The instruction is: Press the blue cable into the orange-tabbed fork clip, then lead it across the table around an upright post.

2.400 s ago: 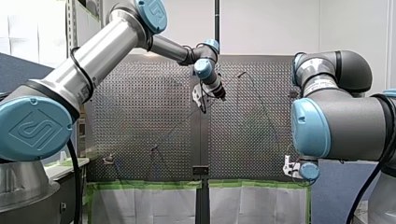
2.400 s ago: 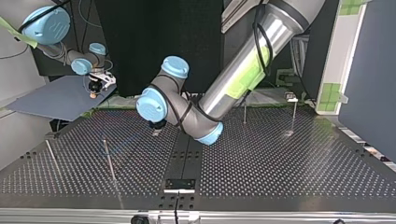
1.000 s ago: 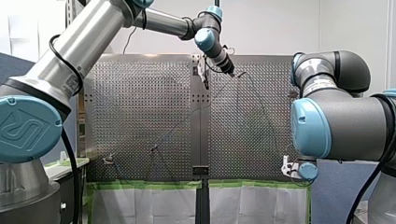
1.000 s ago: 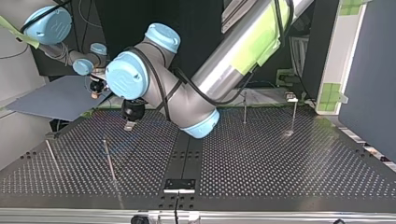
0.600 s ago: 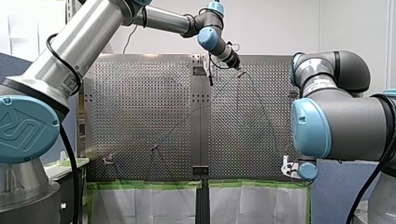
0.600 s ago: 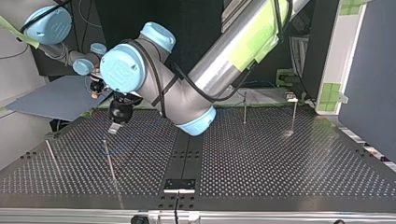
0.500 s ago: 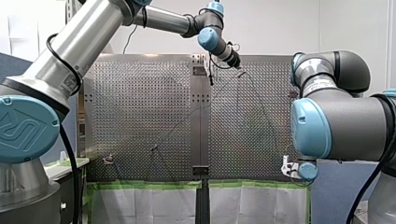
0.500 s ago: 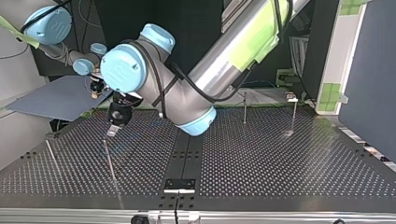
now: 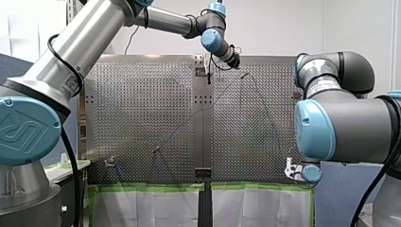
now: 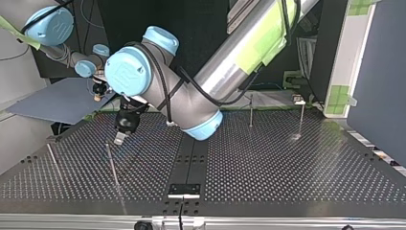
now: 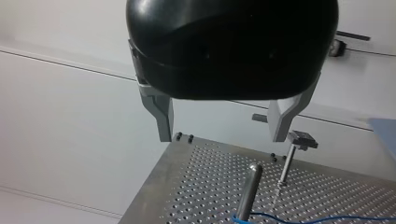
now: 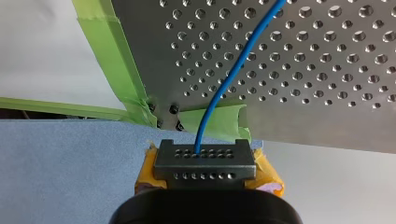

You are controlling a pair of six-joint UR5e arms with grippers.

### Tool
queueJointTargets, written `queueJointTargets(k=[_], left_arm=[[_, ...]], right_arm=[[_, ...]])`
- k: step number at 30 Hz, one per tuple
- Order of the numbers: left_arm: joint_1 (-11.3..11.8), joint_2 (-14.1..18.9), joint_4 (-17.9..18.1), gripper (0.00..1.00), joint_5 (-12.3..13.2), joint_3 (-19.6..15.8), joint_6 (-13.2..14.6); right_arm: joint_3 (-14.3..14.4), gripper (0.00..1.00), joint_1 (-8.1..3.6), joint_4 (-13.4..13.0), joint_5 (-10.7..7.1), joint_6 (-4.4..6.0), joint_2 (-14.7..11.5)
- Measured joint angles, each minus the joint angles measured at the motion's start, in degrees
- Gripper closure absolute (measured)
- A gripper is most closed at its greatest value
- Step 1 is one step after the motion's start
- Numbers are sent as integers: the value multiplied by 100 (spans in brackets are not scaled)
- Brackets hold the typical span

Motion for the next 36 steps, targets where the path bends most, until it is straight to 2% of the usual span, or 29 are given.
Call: queueJointTargets(k=[8, 17, 27, 36], left_arm=[[-13, 1, -23, 1, -14, 0, 27], [-24, 2, -24, 1, -111, 0, -122], [-44, 4, -125, 1, -658, -7, -372], [-62, 2, -130, 1, -1126, -9, -473]], right_arm=[[1, 100, -1, -1, -5, 21, 4], [1, 100, -1, 29, -9, 10, 3], [-2, 100, 0, 43, -6, -7, 3], [1, 100, 0, 43, -2, -9, 3]])
